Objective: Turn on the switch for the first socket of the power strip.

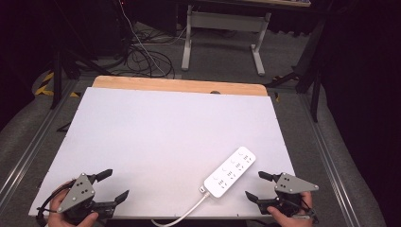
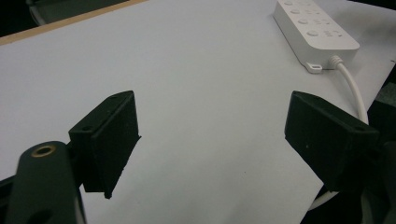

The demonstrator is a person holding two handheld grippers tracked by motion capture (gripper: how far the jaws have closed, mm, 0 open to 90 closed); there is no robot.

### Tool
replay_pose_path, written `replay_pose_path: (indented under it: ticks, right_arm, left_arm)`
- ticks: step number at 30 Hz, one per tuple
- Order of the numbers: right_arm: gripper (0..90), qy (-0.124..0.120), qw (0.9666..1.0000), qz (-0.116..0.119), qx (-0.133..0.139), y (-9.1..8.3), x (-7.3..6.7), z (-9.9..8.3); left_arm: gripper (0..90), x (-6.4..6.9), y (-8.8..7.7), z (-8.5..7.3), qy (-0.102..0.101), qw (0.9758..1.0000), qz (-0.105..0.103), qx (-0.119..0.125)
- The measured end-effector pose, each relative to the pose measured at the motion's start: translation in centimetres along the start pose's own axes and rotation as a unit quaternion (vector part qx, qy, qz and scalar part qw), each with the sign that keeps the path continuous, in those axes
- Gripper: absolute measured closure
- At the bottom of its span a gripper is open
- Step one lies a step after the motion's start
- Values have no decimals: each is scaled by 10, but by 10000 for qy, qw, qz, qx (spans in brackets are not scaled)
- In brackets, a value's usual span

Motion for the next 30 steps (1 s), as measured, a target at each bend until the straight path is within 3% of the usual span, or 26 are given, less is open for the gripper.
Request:
replay_pose_path:
  ticks: [16, 30]
  right_arm:
    - [219, -32, 10000, 87, 29, 0, -1, 15]
    - [228, -251, 9990, 370, -66, 24, -7, 43]
  left_arm:
    - [180, -2, -1, 0, -3, 10000, 6, 12]
    - [178, -3, -2, 0, 4, 10000, 43, 26]
Point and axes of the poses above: each handheld gripper's, and its own axes: y roughly forward along the jaws, z roughly out of its top, x roughly to its right, the point moved 4 cm from there along y, roughly forward along the jaws, and after that the axes turned 9 degrees about x, right-handed, at the moved point
